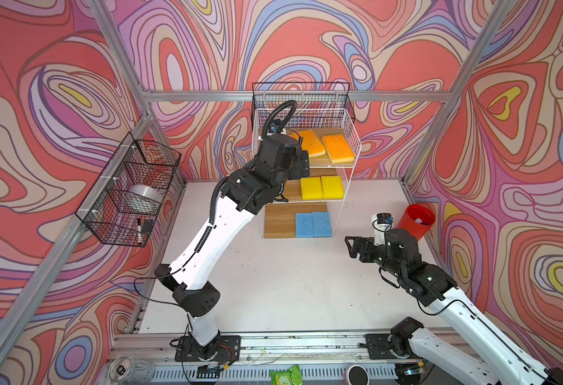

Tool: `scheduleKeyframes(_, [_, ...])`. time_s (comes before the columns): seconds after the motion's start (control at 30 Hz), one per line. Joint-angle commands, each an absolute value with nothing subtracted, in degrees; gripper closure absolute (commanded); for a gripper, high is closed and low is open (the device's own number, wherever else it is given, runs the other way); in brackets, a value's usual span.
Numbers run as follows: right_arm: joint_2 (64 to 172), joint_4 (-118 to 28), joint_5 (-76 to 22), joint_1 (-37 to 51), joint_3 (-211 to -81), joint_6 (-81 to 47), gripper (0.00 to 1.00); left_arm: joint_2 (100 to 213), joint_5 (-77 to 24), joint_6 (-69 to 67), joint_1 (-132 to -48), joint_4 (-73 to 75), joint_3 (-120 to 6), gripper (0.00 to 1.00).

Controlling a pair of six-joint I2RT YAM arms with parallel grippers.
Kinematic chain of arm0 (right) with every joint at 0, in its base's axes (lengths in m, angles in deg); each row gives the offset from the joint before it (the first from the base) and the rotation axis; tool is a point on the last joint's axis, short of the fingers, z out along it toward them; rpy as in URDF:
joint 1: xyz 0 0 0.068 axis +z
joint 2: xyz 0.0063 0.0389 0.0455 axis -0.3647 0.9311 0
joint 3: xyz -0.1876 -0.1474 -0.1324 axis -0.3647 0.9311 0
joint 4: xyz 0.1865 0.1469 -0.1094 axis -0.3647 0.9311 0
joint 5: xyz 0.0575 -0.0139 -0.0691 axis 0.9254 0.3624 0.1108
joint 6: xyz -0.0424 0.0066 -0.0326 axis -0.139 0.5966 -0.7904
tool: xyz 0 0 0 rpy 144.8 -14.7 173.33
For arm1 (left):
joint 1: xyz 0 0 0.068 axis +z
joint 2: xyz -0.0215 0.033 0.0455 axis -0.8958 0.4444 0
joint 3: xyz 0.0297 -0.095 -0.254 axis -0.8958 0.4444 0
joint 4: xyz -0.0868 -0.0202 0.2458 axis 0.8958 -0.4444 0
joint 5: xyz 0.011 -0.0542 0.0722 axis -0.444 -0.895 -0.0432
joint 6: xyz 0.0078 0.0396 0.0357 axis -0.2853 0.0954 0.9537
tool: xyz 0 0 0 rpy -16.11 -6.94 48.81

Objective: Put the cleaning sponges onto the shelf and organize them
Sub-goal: 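Open the left gripper and release the orange sponge on the top shelf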

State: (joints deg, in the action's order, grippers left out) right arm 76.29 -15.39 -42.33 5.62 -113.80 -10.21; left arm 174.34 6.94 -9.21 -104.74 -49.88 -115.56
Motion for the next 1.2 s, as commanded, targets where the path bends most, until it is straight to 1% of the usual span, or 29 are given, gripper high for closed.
scheduleKeyframes(0.0, [75.9,-15.7,-42.3,5.4,-113.3,-10.4,0.02,171.3,3.3,-9.3,-103.6,-48.3,-113.6,0.0])
scheduleKeyframes(0.07, [75.8,-15.5,-42.4,5.4,-113.3,-10.3,0.02,170.7,2.8,-10.7,-102.5,-48.4,-113.1,0.01])
scheduleKeyframes(0.1, [75.8,-15.4,-42.3,5.4,-113.3,-10.2,0.02,170.5,2.2,-11.4,-101.8,-48.4,-113.2,0.03])
scheduleKeyframes(0.27, [75.8,-15.4,-42.4,5.4,-113.3,-10.2,0.02,171.8,-0.8,-10.8,-99.9,-48.6,-115.8,0.18])
scheduleKeyframes(0.37, [76.3,-15.7,-42.3,5.4,-113.2,-10.1,0.02,174.7,-2.2,-9.6,-99.9,-51.4,-120.9,0.24])
scheduleKeyframes(0.4, [76.4,-15.8,-42.3,5.4,-113.2,-10.1,0.02,175.5,-2.2,-9.5,-99.9,-52.4,-122.2,0.24])
scheduleKeyframes(0.67, [77.2,-16.3,-42.3,5.4,-113.1,-9.9,0.02,178.3,0.4,-8.8,-100.0,-54.6,-124.1,0.25])
scheduleKeyframes(0.83, [77.6,-16.2,-42.3,5.3,-112.9,-10.0,0.02,180.7,4.0,-8.6,-100.0,-57.5,-127.4,0.25])
scheduleKeyframes(0.93, [77.7,-16.3,-42.4,5.4,-112.7,-10.0,0.02,181.0,5.6,-8.0,-100.0,-57.6,-127.3,0.24])
scheduleKeyframes(1.17, [78.1,-16.6,-42.4,5.3,-112.8,-10.0,0.01,182.8,6.2,-7.2,-100.0,-57.4,-128.2,0.22])
